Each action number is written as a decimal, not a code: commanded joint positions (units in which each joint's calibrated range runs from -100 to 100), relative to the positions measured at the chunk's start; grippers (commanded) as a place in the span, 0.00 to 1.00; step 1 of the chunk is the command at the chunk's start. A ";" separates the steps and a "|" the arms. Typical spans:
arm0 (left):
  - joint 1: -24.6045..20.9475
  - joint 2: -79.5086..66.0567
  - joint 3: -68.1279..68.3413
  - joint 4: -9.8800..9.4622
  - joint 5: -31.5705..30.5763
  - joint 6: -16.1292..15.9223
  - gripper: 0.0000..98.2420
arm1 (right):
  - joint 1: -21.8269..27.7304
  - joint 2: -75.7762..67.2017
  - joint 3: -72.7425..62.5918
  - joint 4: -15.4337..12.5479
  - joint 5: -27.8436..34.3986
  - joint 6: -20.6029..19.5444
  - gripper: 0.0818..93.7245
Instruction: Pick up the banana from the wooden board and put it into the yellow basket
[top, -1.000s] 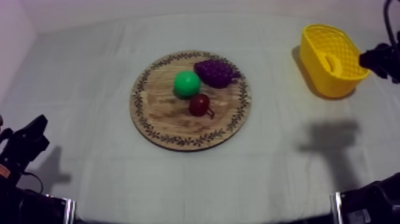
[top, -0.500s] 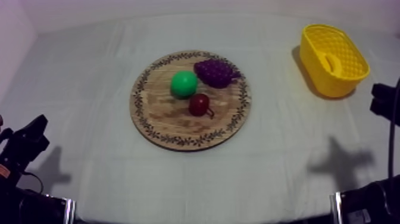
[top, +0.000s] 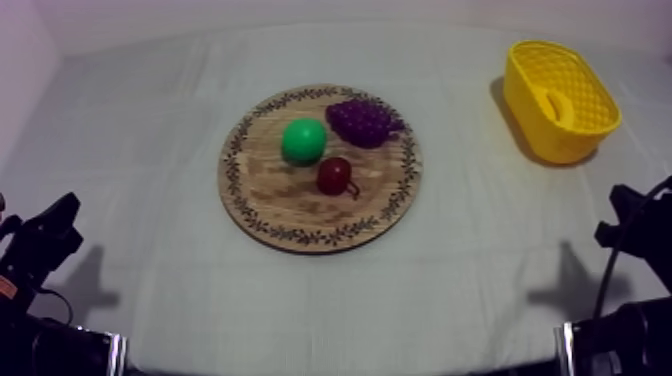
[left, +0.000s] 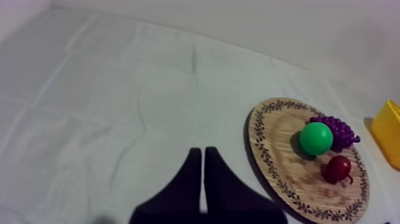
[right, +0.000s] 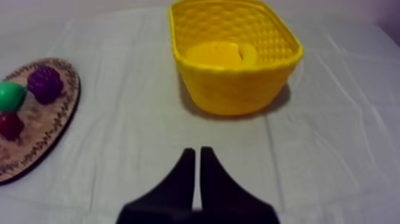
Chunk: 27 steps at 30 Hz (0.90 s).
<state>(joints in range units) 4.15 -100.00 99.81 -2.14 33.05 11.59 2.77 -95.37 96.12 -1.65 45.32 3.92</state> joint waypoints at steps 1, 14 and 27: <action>0.01 0.00 -0.03 -0.03 0.01 0.01 0.00 | 0.15 -0.08 1.25 0.00 -0.73 -1.51 0.00; 0.01 0.00 -0.03 -0.03 0.01 0.01 0.00 | 1.48 -0.38 3.50 0.60 -6.15 9.49 0.00; 0.01 0.00 -0.03 -0.03 0.01 0.01 0.00 | 1.52 -0.38 3.54 0.60 -6.28 7.45 0.00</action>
<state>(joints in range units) 4.15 -100.00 99.81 -2.14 33.12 11.59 4.30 -95.73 99.62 -1.07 39.03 11.70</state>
